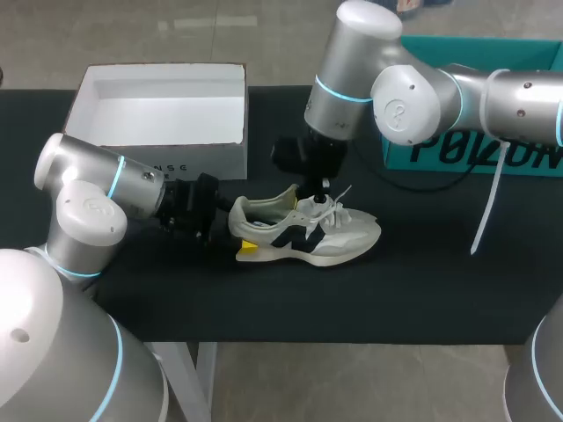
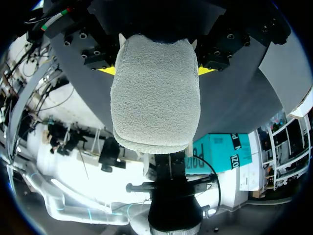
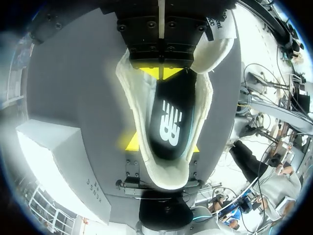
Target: Take the shoe out of the shoebox, open the shoe tongue, remove and reinsert the insole, then place the shoe into the shoebox
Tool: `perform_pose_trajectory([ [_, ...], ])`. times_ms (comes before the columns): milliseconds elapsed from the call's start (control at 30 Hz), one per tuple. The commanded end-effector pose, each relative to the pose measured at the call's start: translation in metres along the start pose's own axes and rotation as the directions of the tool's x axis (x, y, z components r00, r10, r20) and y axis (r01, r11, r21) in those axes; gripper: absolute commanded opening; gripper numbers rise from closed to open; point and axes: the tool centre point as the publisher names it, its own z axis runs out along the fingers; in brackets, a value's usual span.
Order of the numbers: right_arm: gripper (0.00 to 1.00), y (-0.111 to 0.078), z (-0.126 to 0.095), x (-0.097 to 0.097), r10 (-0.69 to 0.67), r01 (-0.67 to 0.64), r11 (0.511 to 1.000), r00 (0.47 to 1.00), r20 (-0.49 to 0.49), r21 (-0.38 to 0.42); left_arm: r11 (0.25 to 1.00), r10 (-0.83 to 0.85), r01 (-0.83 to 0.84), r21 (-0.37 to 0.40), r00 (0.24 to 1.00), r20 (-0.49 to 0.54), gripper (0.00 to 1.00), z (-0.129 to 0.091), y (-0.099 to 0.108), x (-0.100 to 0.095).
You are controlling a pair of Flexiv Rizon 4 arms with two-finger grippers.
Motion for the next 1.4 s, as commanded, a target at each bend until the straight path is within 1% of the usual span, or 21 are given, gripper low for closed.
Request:
perform_pose_trajectory([
  [33,0.00,0.014,0.014,-0.005,0.011,-0.014,0.998,0.999,0.049,0.057,1.000,0.000,0.000,-0.001,1.000,0.000,0.00,0.000,0.000,0.001],
  [67,0.00,0.014,0.016,-0.005,0.010,-0.014,0.998,0.998,0.069,0.065,1.000,0.000,0.000,-0.001,1.000,0.000,0.00,0.000,0.000,0.001],
  [100,0.00,0.014,0.018,-0.006,0.012,-0.018,0.996,0.997,0.072,0.091,1.000,0.000,0.000,-0.001,1.000,0.000,0.00,0.000,0.000,0.001],
  [167,0.00,0.013,0.022,-0.006,0.021,-0.027,0.996,0.997,0.077,0.088,1.000,0.000,0.000,-0.001,1.000,0.000,0.00,0.000,0.000,0.001],
  [233,0.00,0.013,0.026,-0.006,0.022,-0.031,0.993,0.997,0.072,0.115,1.000,0.000,0.000,-0.001,1.000,0.000,0.00,0.000,0.000,0.001],
  [400,0.00,0.011,0.030,-0.006,0.029,-0.041,0.991,0.996,0.089,0.127,1.000,0.000,0.000,-0.001,1.000,0.000,0.00,0.000,0.000,0.001],
  [433,0.00,0.009,0.030,-0.007,0.039,-0.052,0.989,0.995,0.095,0.137,1.000,0.000,0.000,-0.001,1.000,0.000,0.00,0.000,0.000,0.001],
  [567,0.00,0.004,0.028,-0.011,0.056,-0.071,0.989,0.991,0.119,0.133,1.000,0.000,0.000,-0.001,1.000,0.000,0.00,0.000,0.000,0.001],
  [600,0.03,0.003,0.028,-0.012,0.057,-0.073,0.988,0.991,0.123,0.133,1.000,0.000,0.000,-0.001,1.000,0.000,0.00,0.000,0.000,0.001],
  [633,0.22,0.002,0.027,-0.013,0.058,-0.075,0.988,0.991,0.125,0.133,1.000,0.000,0.000,-0.001,1.000,0.000,0.00,0.000,0.000,0.001],
  [667,0.35,0.002,0.027,-0.014,0.059,-0.076,0.988,0.990,0.126,0.133,1.000,0.000,0.000,-0.001,1.000,0.000,0.00,0.000,0.000,0.001],
  [800,0.43,0.002,0.027,-0.016,0.058,-0.075,0.988,0.990,0.129,0.134,1.000,0.000,0.000,-0.001,1.000,0.000,0.00,0.000,0.000,0.001],
  [900,0.43,0.004,0.029,-0.016,0.050,-0.067,0.988,0.991,0.120,0.136,1.000,0.000,0.000,-0.001,1.000,0.000,0.00,0.000,0.000,0.001],
  [1033,0.42,0.007,0.039,-0.011,0.045,-0.057,0.989,0.995,0.088,0.138,1.000,0.000,0.000,-0.001,1.000,0.000,0.00,0.000,0.000,0.001],
  [1133,0.42,0.008,0.050,-0.007,0.038,-0.043,0.991,0.998,0.044,0.129,1.000,0.000,0.000,-0.001,1.000,0.000,0.00,0.000,0.000,0.001],
  [1267,0.42,0.013,0.062,0.000,0.025,-0.022,0.990,1.000,-0.016,0.137,1.000,0.000,0.000,-0.001,1.000,0.000,0.00,0.000,0.000,0.001],
  [1400,0.42,0.012,0.074,0.007,0.036,-0.027,0.989,0.998,-0.059,0.142,1.000,0.000,0.000,-0.001,1.000,0.000,0.00,0.000,0.000,0.001],
])
